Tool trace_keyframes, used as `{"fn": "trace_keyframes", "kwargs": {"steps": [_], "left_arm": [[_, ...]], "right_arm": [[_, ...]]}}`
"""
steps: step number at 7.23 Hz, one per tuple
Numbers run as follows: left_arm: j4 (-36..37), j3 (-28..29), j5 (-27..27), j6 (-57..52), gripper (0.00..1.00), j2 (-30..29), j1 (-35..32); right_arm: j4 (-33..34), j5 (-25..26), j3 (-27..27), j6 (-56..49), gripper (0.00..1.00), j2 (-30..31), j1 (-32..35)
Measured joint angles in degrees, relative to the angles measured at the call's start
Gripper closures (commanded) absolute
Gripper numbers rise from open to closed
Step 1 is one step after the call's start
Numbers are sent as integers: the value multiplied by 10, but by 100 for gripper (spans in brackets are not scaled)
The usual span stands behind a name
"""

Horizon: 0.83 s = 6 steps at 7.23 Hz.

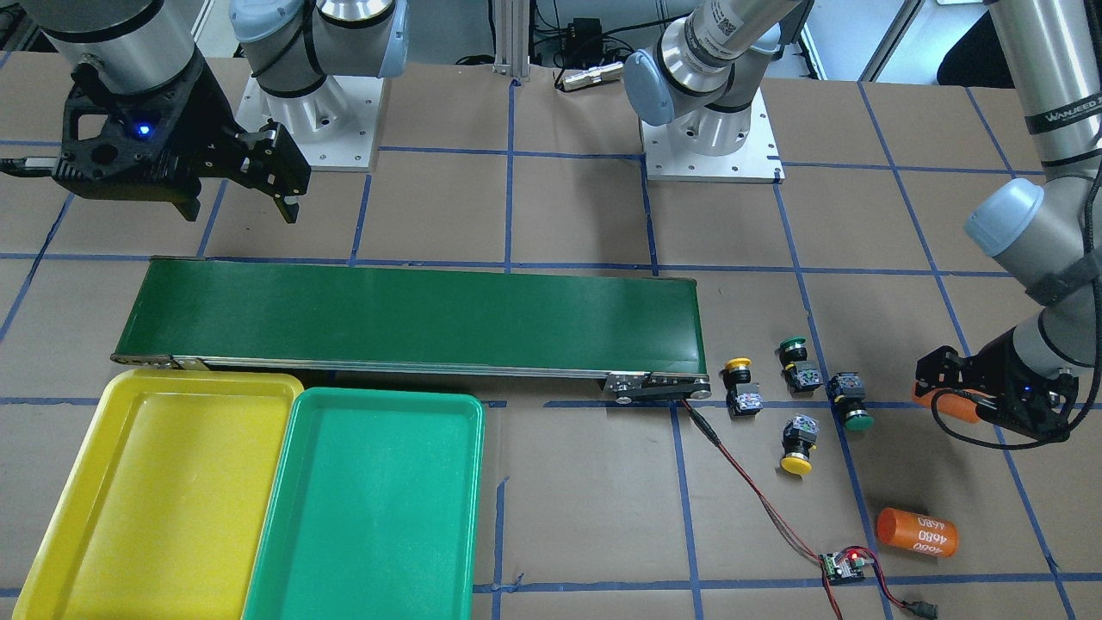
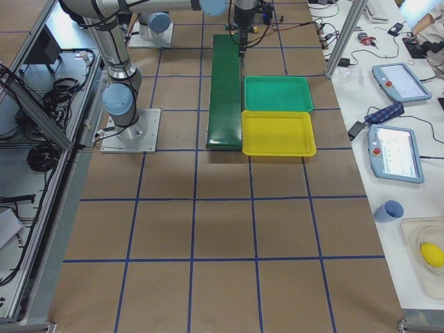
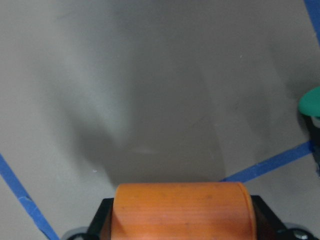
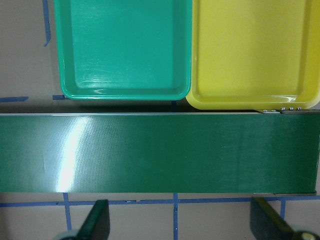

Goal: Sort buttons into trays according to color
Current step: 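Carry the orange cylinder with the left gripper over the conveyor belt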

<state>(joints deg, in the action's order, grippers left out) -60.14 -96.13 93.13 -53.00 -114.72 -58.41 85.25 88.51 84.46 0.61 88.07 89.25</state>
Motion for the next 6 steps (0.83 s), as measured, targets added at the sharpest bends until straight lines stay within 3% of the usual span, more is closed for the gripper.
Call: {"fn": "trace_keyframes", "kwargs": {"steps": [3, 6], "left_arm": [[-86, 0, -14, 219, 100, 78, -110], [-101, -59, -38, 405, 100, 129, -231]], "right_arm": [[0, 0, 0, 0, 0, 0, 0], [1, 1, 0, 0, 0, -1, 0]]}}
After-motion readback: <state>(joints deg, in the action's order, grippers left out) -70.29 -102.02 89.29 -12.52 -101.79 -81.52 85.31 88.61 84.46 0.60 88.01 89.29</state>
